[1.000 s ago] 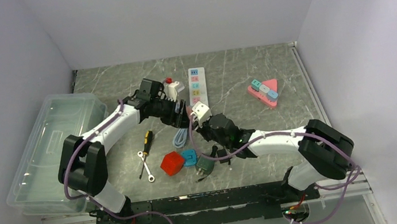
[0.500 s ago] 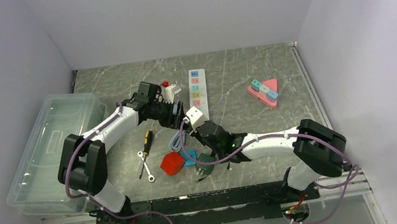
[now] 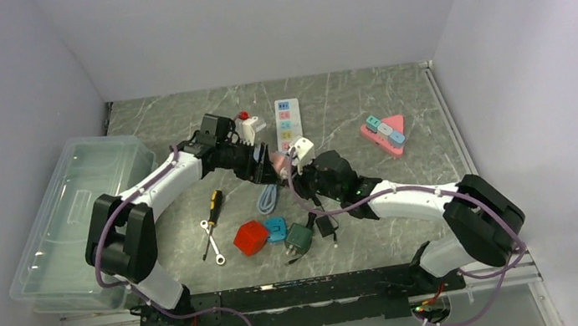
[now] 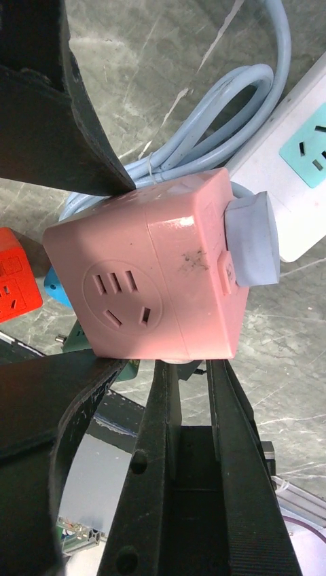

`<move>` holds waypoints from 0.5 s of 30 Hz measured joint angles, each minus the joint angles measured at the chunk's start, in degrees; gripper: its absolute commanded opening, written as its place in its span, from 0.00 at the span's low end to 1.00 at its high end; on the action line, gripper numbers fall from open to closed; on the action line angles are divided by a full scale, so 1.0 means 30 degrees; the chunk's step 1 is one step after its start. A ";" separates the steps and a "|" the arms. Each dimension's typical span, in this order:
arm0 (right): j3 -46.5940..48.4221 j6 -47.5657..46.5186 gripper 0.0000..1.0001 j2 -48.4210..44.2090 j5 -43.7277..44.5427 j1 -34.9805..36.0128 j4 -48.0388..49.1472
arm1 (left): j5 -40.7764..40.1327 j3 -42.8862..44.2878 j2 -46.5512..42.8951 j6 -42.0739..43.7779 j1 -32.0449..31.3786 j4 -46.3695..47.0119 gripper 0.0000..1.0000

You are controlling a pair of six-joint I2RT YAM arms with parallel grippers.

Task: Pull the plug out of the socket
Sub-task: Remove the plug from the socket.

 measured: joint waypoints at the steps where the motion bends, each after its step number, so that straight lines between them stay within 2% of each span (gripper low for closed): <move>1: 0.0000 0.0022 0.00 0.0000 -0.0131 -0.0022 -0.0015 | -0.0044 0.0000 0.0000 -0.0015 0.0000 0.0000 0.00; 6: 0.0000 0.0138 0.00 0.0000 0.0874 0.0517 -0.0007 | -0.0255 -0.0095 0.0000 -0.0816 0.0029 0.0262 0.00; 12: 0.0328 -0.0095 0.00 0.0867 0.6710 0.3497 -0.0080 | 0.0138 -0.0976 -0.0073 -0.1880 0.0379 0.0838 0.00; 15: 0.0954 -0.0153 0.00 0.1756 0.8633 0.4546 -0.0437 | 0.0095 -0.1239 -0.0146 -0.1989 0.0627 0.0714 0.00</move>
